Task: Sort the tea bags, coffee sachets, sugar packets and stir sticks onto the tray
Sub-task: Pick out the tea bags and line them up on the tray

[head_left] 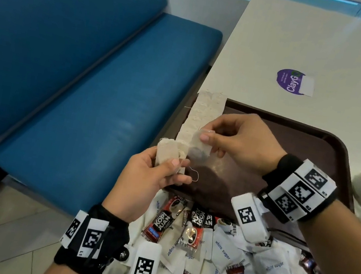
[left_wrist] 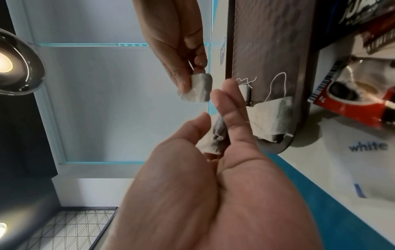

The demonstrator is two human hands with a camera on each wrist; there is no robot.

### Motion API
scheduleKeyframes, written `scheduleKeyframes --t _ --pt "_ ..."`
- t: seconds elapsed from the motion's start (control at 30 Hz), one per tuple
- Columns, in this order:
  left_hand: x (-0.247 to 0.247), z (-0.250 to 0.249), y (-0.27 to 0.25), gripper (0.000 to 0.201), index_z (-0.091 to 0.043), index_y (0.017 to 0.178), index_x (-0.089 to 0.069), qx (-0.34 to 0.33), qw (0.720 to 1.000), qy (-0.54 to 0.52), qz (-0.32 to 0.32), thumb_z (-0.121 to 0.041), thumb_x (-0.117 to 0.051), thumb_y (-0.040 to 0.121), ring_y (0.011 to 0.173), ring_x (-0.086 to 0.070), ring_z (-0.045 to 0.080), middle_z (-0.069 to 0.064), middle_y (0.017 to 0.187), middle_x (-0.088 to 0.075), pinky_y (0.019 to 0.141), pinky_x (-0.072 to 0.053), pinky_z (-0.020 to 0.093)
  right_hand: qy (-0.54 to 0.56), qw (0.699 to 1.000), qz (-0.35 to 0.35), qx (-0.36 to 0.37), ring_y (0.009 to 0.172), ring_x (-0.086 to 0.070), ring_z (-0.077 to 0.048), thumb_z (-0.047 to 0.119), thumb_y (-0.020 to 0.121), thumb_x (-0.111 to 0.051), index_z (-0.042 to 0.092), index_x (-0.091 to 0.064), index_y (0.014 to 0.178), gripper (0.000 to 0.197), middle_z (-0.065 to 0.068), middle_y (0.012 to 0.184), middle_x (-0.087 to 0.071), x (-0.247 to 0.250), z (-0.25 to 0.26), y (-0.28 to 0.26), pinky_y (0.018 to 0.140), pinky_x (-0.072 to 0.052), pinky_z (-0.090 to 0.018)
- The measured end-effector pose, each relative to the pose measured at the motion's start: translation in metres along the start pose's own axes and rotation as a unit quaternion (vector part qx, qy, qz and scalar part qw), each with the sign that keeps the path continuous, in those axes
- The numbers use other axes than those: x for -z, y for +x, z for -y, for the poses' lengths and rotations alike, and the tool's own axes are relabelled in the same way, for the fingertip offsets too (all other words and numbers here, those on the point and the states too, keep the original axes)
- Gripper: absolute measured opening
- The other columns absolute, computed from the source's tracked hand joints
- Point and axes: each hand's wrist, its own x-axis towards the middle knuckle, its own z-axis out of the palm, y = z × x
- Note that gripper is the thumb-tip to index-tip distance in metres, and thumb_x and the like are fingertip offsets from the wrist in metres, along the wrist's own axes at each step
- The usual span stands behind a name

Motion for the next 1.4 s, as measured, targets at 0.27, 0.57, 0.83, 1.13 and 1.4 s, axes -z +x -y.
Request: scheduleKeyframes --t 0.27,0.57,0.83,1.13,1.4 --pt "0.007 -0.006 -0.002 0.036 -0.007 0.088 -0.077 0.012 1.000 -0.002 -0.012 0.013 -0.048 0.096 0.089 -0.074 0.037 0.020 0.110 -0.075 0.080 -0.063 0.035 -0.040 0.997 -0.003 -0.065 0.056 -0.065 -0.010 0.027 0.083 -0.082 0.008 -0.079 0.092 0.022 -0.002 0.066 -0.074 0.012 -0.022 0.030 0.061 -0.055 -0.021" --pt "0.012 -0.002 0.003 0.028 0.005 0.120 -0.064 0.026 0.999 -0.016 -0.030 0.012 -0.046 0.099 0.098 -0.075 0.038 0.022 0.115 -0.074 0.089 -0.062 0.038 -0.073 0.985 -0.014 -0.153 0.057 -0.072 -0.018 0.013 0.088 -0.080 0.003 -0.074 0.093 0.012 -0.013 0.075 -0.076 0.001 -0.047 0.058 0.064 -0.060 -0.026" --pt "0.009 -0.004 0.003 0.022 -0.003 0.115 -0.066 0.023 0.999 -0.025 -0.016 0.005 -0.050 0.101 0.101 -0.075 0.036 0.017 0.114 -0.076 0.082 -0.063 0.033 -0.026 0.982 -0.045 -0.181 0.055 -0.072 -0.023 0.005 0.085 -0.081 0.002 -0.060 0.095 0.024 -0.013 0.068 -0.072 -0.002 -0.050 0.062 0.053 -0.061 -0.030" --pt "0.009 -0.003 0.002 0.026 -0.002 0.123 -0.063 0.020 0.999 -0.027 -0.001 0.003 -0.058 0.098 0.101 -0.075 0.037 0.017 0.111 -0.076 0.086 -0.062 0.035 -0.138 0.985 -0.084 -0.064 0.077 -0.072 -0.022 0.037 0.086 -0.080 0.023 -0.068 0.090 0.019 0.000 0.086 -0.070 -0.007 -0.019 0.042 0.081 -0.061 -0.045" --pt "0.004 -0.005 0.002 0.024 0.002 0.117 -0.070 0.018 0.999 0.008 0.031 -0.007 -0.064 0.095 0.094 -0.075 0.041 0.024 0.107 -0.075 0.087 -0.062 0.037 -0.137 0.984 0.111 0.020 0.076 -0.070 -0.012 0.032 0.093 -0.075 0.021 -0.076 0.097 0.011 0.005 0.086 -0.075 -0.019 0.010 0.001 0.080 -0.058 -0.035"
